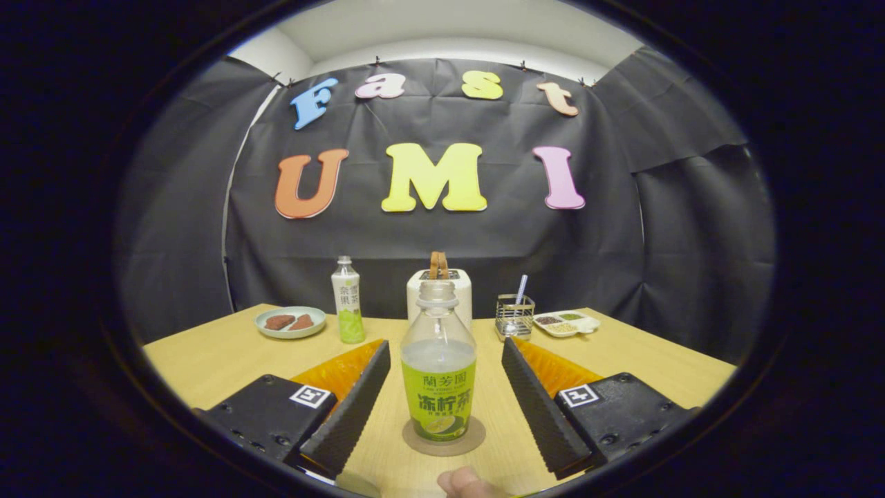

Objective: Take the bottle from table, then pour the juice into the cup, finally place the bottle on the coaster

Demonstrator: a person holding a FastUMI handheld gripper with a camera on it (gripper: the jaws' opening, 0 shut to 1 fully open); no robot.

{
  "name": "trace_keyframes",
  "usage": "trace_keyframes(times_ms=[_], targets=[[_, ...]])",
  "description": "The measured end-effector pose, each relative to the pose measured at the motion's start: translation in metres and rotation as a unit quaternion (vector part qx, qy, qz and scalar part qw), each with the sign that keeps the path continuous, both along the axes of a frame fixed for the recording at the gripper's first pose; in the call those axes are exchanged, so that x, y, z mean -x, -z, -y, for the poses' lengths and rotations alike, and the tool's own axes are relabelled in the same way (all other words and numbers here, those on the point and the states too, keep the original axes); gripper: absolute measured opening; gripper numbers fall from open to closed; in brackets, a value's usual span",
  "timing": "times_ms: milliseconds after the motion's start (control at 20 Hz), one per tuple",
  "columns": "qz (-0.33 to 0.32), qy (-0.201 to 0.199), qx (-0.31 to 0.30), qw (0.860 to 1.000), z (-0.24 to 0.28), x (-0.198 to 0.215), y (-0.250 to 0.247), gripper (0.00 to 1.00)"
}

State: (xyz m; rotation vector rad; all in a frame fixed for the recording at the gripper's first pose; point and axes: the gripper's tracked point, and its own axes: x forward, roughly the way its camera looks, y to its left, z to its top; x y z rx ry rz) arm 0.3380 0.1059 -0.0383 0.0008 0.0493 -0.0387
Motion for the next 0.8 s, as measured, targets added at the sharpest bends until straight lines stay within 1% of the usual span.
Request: trace_keyframes(times_ms=[250,500,700,800], targets=[[0.032,-0.014,0.006,0.999,0.005,0.073,-0.027,1.00],[0.052,-0.016,0.050,0.997,0.011,0.153,-0.048,1.00],[0.041,-0.021,0.046,0.998,0.027,0.214,-0.055,1.00],[0.041,-0.007,0.042,0.998,0.047,0.240,-0.065,1.00]])
